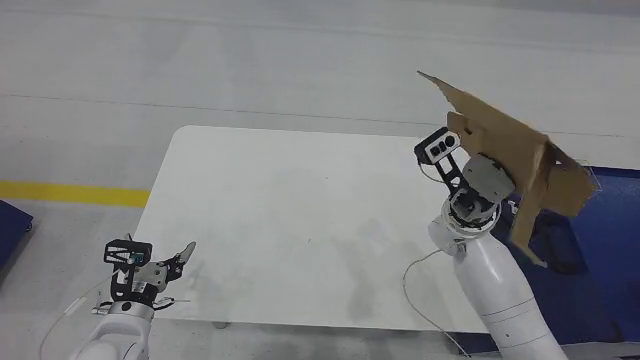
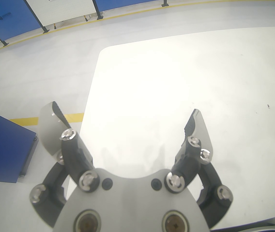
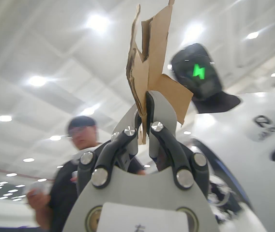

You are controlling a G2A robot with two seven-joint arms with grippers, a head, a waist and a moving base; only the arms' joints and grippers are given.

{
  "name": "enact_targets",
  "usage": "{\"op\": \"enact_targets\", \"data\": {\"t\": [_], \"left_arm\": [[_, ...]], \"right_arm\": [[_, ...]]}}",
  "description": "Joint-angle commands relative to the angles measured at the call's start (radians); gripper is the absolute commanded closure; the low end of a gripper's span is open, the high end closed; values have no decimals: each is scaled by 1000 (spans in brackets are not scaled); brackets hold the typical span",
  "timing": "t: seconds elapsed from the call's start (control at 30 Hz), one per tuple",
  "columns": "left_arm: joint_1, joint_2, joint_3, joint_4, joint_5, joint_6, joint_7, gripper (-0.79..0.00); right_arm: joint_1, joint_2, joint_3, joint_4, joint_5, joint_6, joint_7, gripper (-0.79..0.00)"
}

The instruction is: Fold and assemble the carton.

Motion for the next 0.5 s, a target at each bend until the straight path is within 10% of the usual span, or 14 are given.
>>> {"op": "enact_targets", "data": {"t": [0.0, 0.47], "left_arm": [[0, 0, 0, 0, 0, 0, 0, -785], [0, 0, 0, 0, 0, 0, 0, -785]], "right_arm": [[0, -14, -56, 14, 164, 99, -92, 0], [1, -75, -230, 196, 758, 466, -737, 0]]}}
